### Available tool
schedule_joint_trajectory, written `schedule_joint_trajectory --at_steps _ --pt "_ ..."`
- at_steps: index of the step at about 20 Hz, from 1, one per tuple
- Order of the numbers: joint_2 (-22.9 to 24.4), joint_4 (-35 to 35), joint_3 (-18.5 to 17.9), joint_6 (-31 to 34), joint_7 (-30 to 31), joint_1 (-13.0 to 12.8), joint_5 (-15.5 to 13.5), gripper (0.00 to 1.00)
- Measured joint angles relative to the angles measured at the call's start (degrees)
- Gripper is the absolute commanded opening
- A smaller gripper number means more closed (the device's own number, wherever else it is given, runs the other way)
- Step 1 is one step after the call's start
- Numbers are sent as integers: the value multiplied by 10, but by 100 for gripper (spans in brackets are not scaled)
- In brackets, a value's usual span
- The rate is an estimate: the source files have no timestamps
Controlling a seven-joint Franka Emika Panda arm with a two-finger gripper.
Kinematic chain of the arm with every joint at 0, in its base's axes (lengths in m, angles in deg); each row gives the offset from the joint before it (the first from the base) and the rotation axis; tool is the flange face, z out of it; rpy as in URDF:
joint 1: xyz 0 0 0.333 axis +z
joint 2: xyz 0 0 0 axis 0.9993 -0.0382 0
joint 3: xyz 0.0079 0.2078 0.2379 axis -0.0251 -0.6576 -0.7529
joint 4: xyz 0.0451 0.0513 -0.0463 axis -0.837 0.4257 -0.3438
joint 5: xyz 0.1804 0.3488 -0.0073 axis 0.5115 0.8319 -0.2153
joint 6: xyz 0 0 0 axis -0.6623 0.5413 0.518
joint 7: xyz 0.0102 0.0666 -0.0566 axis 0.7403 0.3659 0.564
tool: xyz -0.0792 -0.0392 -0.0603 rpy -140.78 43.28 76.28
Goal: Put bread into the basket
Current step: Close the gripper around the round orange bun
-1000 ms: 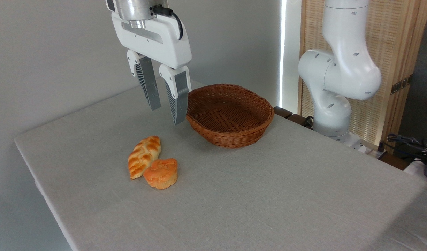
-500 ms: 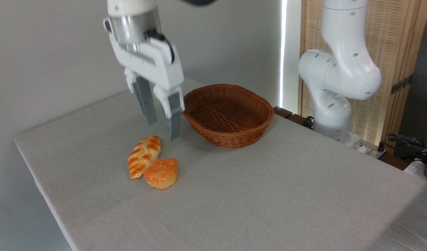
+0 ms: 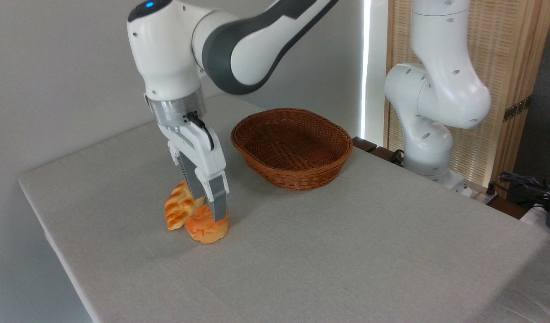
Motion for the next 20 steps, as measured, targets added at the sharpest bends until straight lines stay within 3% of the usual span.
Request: schedule_joint_trajectory --at_steps 3,4,7,9,20 --pt "-12 15 8 -16 0 -2 0 100" --pt "-16 16 9 -19 0 -2 0 96" --pt "-23 16 9 -27 0 -2 0 55" --pt "-23 17 9 -30 0 -2 0 38" --pt "-23 17 9 -30 0 -2 0 36"
